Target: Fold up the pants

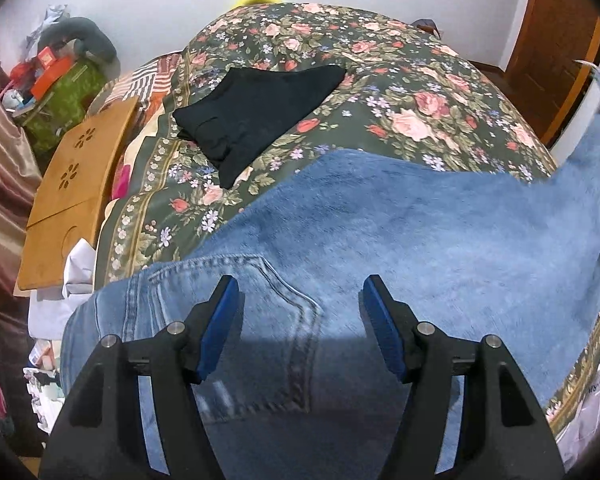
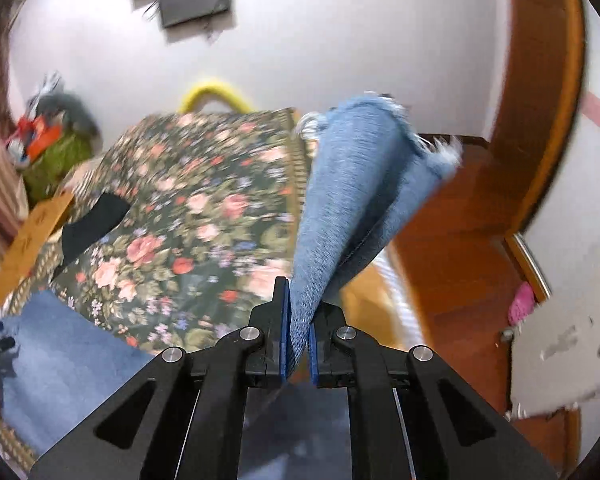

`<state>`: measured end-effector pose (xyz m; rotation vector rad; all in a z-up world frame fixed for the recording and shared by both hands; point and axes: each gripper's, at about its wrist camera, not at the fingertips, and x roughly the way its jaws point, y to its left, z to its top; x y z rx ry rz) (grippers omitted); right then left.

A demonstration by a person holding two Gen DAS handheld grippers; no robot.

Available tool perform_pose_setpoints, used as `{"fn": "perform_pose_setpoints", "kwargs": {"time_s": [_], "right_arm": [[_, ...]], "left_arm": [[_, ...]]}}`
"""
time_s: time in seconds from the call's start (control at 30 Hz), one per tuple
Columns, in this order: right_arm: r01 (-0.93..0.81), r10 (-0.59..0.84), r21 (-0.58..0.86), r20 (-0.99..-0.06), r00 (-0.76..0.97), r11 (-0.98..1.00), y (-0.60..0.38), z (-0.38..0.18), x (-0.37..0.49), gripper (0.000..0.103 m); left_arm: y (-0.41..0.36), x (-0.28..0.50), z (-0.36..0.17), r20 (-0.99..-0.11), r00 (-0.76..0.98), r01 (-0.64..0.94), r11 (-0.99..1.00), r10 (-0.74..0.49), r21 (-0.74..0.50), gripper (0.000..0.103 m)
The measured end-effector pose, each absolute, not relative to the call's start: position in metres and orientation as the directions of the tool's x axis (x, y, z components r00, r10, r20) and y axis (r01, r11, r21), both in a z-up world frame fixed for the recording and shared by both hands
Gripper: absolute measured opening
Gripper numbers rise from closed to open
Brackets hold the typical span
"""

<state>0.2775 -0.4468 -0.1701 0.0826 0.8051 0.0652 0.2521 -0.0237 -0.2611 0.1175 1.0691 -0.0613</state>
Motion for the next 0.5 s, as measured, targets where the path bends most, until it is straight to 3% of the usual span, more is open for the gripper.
{"fn": "perform_pose_setpoints", "kwargs": {"time_s": [0.13,0.2,0.23,0.37,0.5], "right_arm": [[0.041,0.098,0.164,-0.749,0.656,0.986,-0.488,-0.197,0.246,0.012],[0.086,0.074,0.159,-0.788,0.611,0.984,-0.496,-0.222,0.237,0.031],[0.127,0.047,0.146,-0.817,0.575,0.981,-0.503,-0.241,0.23,0.034],[0.263,0.036,0.18,-0.88,0.473,0.948,-0.528,-0.293,0.205,0.035],[0.358,-0.052,0.115,-0.904,0.424,0.927,-0.542,-0.308,0.189,0.036]], "left_arm": [[-0.03,0.245,-0.257,-0.876,0.483,0.111,0.991,0.007,0.069,0.064],[-0.032,0.242,-0.255,-0.875,0.484,0.111,0.991,0.011,0.074,0.064],[-0.032,0.241,-0.255,-0.876,0.483,0.11,0.991,0.012,0.075,0.064],[-0.034,0.237,-0.252,-0.875,0.484,0.105,0.991,0.017,0.077,0.064],[-0.034,0.235,-0.25,-0.873,0.487,0.1,0.991,0.029,0.089,0.064]]}}
